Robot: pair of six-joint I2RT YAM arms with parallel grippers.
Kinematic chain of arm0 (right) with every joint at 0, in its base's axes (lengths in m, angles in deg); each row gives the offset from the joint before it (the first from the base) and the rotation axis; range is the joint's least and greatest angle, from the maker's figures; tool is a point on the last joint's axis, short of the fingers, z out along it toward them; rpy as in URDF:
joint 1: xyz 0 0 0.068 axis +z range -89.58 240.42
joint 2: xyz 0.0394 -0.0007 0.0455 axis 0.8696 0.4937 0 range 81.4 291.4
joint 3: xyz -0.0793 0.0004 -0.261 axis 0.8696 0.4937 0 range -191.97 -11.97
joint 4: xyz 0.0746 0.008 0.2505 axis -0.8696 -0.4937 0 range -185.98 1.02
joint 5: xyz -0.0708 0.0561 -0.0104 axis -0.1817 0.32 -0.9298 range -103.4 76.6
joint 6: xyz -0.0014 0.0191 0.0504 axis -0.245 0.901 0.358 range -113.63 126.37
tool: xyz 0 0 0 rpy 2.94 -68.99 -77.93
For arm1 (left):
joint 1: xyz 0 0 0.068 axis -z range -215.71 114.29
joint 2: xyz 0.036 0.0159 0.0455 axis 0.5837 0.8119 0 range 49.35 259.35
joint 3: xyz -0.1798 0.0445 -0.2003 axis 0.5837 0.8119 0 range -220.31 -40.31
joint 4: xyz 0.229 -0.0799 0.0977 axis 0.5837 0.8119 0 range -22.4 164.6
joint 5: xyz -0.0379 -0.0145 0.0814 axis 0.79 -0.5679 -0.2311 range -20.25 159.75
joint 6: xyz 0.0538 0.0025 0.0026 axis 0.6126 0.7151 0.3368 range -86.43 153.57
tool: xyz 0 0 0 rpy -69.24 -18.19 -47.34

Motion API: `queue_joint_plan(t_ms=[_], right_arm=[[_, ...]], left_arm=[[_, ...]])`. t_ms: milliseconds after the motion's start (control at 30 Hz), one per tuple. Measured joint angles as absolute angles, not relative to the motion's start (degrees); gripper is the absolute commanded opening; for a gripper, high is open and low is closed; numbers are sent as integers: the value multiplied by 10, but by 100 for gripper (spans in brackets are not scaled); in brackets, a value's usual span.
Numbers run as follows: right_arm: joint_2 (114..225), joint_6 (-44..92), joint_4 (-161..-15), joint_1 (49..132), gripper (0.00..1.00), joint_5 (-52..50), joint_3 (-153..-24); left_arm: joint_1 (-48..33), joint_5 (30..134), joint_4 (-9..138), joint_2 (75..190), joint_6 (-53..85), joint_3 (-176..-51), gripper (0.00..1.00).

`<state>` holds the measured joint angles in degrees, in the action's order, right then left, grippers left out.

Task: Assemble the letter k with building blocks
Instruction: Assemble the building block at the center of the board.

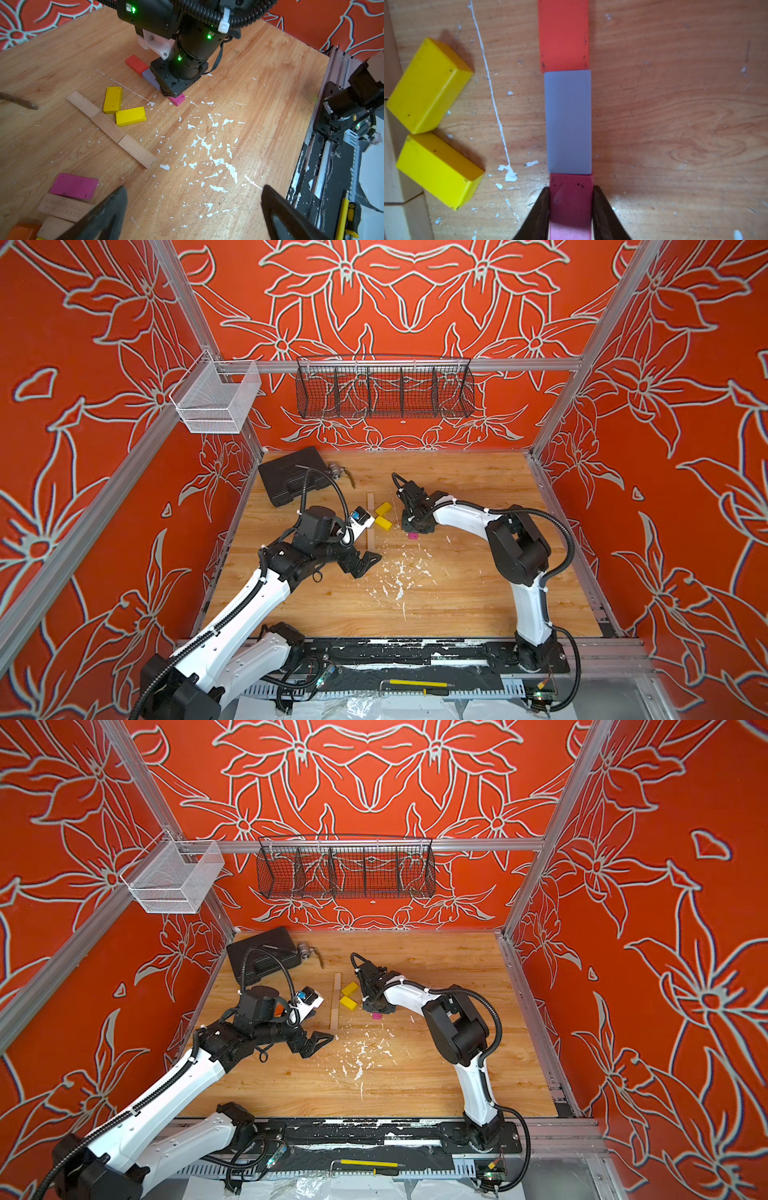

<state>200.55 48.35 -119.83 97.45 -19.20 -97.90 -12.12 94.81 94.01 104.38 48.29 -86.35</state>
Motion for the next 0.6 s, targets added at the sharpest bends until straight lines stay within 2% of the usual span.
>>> queue_joint_plan(t_ms=[600], right_arm=[[1999,473,-1206,975,59,-192,-984]], left_arm=[[-126,930,932,1047,455,-864,98]])
